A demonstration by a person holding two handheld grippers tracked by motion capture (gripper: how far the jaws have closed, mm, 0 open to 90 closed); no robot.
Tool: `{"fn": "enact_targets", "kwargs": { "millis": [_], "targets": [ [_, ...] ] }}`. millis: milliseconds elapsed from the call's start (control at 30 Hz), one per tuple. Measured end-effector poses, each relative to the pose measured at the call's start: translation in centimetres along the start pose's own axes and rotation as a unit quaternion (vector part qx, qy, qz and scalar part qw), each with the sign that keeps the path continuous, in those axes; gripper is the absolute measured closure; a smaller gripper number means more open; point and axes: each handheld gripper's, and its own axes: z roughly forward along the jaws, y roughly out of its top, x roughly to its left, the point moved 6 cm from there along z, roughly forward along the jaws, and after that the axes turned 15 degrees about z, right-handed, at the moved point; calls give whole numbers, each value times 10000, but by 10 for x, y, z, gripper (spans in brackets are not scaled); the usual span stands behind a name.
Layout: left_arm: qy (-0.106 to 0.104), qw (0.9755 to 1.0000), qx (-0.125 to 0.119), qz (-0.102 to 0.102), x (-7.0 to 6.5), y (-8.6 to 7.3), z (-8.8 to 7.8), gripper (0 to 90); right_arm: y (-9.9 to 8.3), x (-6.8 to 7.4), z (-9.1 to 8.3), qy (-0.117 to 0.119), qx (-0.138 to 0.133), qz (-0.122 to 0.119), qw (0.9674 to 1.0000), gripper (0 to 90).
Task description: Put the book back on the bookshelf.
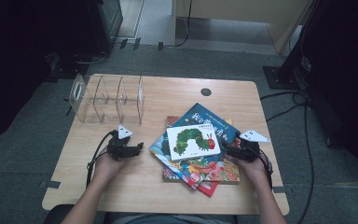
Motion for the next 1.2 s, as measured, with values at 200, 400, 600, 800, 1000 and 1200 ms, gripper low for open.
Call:
{"fn": "enact_targets", "kwargs": {
  "millis": [200,400,600,800,1000,1200],
  "targets": [
    [-528,9986,86,9,-6,8,-3,460,4,1,-8,105,292,245,9992,396],
    [-889,9959,4,136,-14,18,-12,611,14,7,-13,213,351,450,9981,652],
    [-1102,9935,124,253,-19,25,-17,706,23,14,-3,293,551,662,9959,833],
    [-1325,9908,62,259,-20,25,-22,829,26,18,9,351,730,735,9940,850],
    [-1575,9874,31,166,-24,28,-24,873,27,29,27,339,1046,634,9919,865],
    [-1659,9860,-62,168,-30,32,-26,878,30,31,34,368,1098,548,9918,894]
  ]
}}
